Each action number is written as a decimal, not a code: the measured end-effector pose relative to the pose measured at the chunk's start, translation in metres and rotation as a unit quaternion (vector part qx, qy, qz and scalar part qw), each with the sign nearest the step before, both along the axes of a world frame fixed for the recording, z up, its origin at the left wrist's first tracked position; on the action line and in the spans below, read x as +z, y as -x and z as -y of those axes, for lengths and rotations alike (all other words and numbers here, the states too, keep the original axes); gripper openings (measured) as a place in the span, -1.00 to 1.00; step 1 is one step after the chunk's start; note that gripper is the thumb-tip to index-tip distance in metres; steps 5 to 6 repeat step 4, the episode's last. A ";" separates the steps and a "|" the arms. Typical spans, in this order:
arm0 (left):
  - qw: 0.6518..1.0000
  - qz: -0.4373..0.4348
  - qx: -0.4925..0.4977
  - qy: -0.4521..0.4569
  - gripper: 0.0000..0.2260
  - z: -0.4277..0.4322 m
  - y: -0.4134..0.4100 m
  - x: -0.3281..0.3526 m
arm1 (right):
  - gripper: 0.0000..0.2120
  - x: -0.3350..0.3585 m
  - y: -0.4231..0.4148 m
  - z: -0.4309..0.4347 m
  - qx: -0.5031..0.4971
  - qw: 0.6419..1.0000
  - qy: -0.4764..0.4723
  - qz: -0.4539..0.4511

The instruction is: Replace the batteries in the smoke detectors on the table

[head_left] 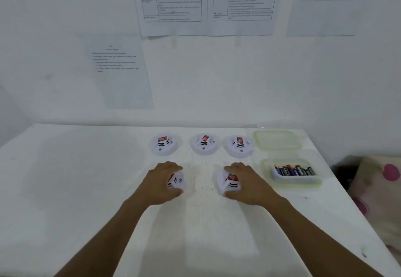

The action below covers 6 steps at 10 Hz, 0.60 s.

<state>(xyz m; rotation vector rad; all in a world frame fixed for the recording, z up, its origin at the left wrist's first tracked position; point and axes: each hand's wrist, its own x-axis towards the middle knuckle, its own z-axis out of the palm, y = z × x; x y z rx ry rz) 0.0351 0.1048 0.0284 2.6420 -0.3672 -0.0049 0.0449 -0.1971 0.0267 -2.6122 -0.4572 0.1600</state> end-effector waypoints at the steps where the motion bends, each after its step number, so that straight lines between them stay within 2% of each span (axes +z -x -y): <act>1: 1.000 -0.010 -0.005 0.022 -0.32 -0.003 0.002 -0.001 | -0.20 -0.003 0.006 -0.002 -0.014 1.000 -0.003 0.003; 2: 1.000 -0.005 -0.005 0.027 -0.37 -0.003 0.003 -0.001 | -0.17 -0.003 0.015 -0.006 -0.039 0.999 0.001 0.000; 3: 0.999 0.027 -0.012 0.033 -0.27 -0.007 0.006 -0.005 | -0.16 -0.002 0.024 -0.011 -0.060 0.997 0.037 0.041; 4: 0.996 0.083 -0.019 0.018 -0.20 -0.011 0.011 -0.017 | -0.28 -0.001 0.044 -0.030 -0.083 0.987 0.025 0.135; 6: 0.996 0.083 -0.019 0.018 -0.20 -0.011 0.011 -0.017 | -0.28 -0.001 0.044 -0.030 -0.083 0.987 0.025 0.135</act>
